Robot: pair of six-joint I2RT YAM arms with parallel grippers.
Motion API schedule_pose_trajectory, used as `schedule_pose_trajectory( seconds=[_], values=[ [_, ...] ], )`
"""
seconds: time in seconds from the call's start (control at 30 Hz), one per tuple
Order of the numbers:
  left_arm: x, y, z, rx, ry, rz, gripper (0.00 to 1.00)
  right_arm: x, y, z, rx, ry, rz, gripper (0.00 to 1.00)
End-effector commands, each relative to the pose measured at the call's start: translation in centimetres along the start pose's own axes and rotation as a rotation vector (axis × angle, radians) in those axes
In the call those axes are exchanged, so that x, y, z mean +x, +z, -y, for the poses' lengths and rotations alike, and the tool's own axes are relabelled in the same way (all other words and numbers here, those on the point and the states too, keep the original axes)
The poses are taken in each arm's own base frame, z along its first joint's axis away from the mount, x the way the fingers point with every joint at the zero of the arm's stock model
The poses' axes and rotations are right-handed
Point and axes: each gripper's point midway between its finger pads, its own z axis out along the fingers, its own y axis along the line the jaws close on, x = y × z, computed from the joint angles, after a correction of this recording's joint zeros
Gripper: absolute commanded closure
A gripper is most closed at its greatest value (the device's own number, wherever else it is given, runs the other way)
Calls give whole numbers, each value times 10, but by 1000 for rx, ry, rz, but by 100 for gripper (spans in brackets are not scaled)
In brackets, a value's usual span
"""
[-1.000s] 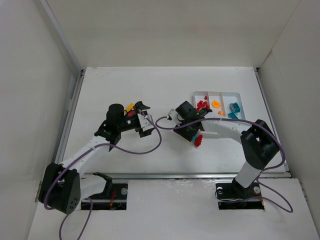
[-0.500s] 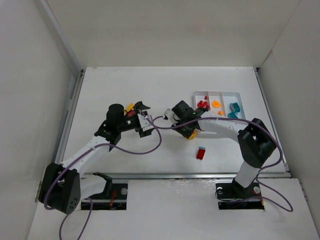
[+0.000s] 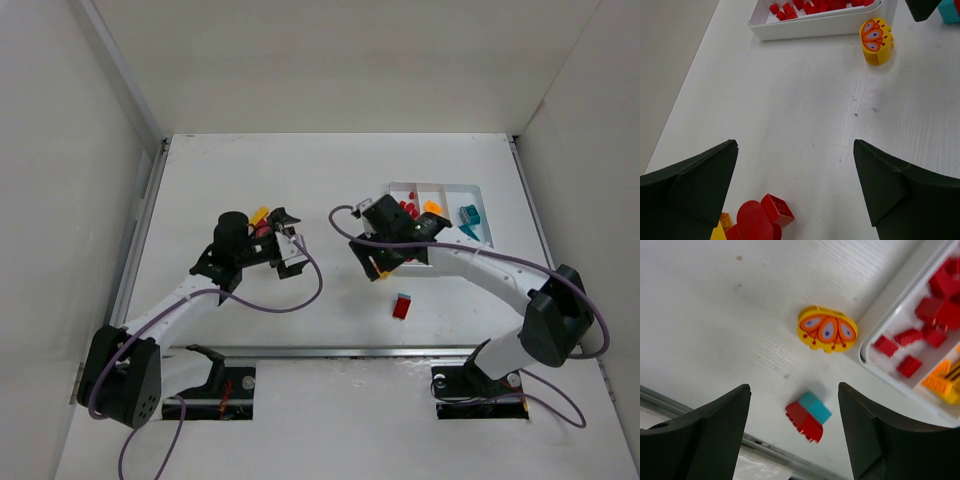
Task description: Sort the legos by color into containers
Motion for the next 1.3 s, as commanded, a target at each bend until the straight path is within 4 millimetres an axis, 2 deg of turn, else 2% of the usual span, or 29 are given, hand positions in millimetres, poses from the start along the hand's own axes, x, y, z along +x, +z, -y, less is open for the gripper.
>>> schedule_pose_trajectory(
  seconds=[0.0, 0.07, 0.13, 0.27, 0.33, 0.37, 0.47, 0.5, 0.6, 0.63, 0.7, 0.87, 0.93, 0.97, 1.0, 1.03, 1.07, 1.2, 1.27],
  values=[
    [-14, -2, 1, 5, 43, 54, 0, 17, -17, 10, 121, 253, -69, 24],
    [-13, -2, 1, 1, 48, 58, 0, 22, -21, 13, 165, 393, -90, 21],
    [-12, -2, 3, 0, 50, 59, 0, 40, -19, 20, 205, 497, -148, 21],
    [-10, -3, -5, -58, 44, 52, 0, 72, -17, 14, 244, 695, -198, 21],
    [-6, -4, -6, -77, 26, 45, 0, 77, -18, 11, 229, 753, -173, 21],
    [-5, -3, -2, -76, 18, 44, 0, 88, -23, 11, 228, 783, -163, 21],
    [-2, 1, 8, -60, 5, 42, 0, 99, -24, 14, 243, 886, -137, 21],
    [-2, 3, 12, -52, -5, 50, 0, 111, -21, 17, 261, 905, -157, 21],
    [-7, 5, 13, -53, -9, 67, 0, 112, -14, 17, 255, 907, -145, 21],
    [-2, 4, 14, -58, -15, 55, 0, 112, -12, 15, 242, 898, -144, 21],
    [-5, 6, 13, -66, -17, 61, 0, 98, -5, 12, 202, 896, -104, 21],
    [-4, 6, 16, -82, -19, 55, 0, 94, 16, 14, 223, 855, -123, 26],
    [-7, 7, 17, -78, -12, 65, 0, 83, 23, 11, 198, 830, -108, 32],
    [-6, 6, 18, -86, -12, 60, 0, 86, 28, 10, 192, 804, -130, 38],
    [-6, 6, 18, -86, -12, 60, 0, 88, 30, 10, 197, 802, -140, 53],
    [-6, 6, 18, -86, -12, 60, 0, 90, 32, 8, 191, 802, -153, 58],
    [-6, 6, 18, -86, -12, 60, 0, 85, 31, 8, 185, 793, -144, 62],
    [-8, 7, 20, -78, -10, 64, 0, 89, 26, 7, 181, 782, -159, 71],
    [-9, 7, 19, -82, -5, 70, 0, 87, 21, 5, 164, 785, -150, 87]
  ],
)
